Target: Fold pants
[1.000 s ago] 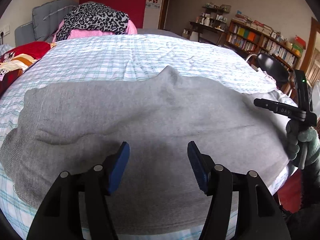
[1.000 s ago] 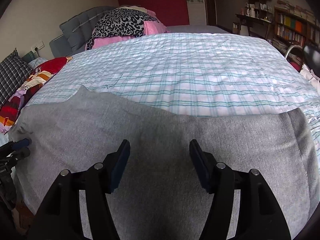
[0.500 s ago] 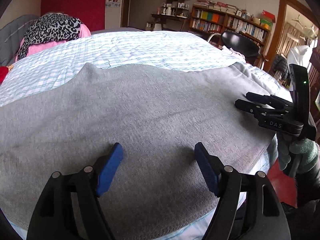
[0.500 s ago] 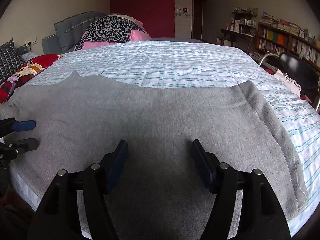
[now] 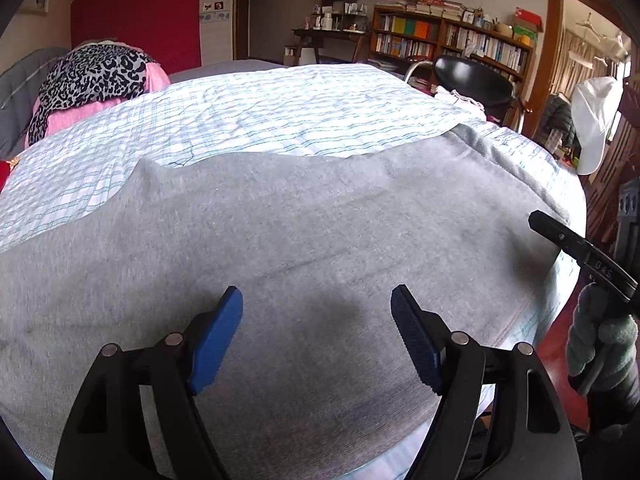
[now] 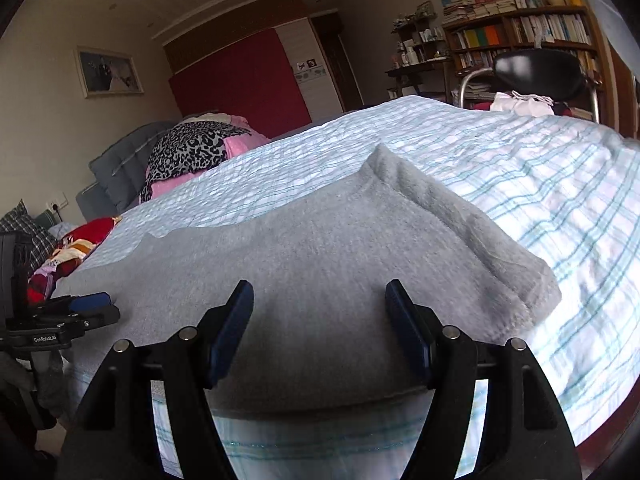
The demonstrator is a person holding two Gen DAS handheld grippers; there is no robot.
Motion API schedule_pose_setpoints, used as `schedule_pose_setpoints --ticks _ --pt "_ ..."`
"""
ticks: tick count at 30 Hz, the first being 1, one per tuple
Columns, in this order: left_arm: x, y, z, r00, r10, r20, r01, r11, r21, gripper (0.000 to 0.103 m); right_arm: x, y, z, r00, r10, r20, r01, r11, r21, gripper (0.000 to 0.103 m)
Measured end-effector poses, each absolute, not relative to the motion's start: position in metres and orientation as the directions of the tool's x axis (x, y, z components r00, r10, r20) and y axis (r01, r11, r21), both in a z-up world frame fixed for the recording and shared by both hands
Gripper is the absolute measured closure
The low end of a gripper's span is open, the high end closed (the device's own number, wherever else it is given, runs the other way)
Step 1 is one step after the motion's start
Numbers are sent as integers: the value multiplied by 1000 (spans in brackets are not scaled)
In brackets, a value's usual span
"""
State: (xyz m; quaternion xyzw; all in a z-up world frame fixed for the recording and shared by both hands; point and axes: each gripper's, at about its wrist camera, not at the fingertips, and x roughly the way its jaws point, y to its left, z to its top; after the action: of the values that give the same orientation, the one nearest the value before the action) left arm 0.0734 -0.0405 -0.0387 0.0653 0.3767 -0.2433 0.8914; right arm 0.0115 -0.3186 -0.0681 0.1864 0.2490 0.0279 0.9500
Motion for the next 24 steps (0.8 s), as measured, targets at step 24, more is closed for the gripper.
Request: schedule_pose_setpoints --ticks 24 --pt "75 -121 -59 514 -481 -711 623 779 -77 27 -32 -384 -96 899 192 -394 152 706 692 58"
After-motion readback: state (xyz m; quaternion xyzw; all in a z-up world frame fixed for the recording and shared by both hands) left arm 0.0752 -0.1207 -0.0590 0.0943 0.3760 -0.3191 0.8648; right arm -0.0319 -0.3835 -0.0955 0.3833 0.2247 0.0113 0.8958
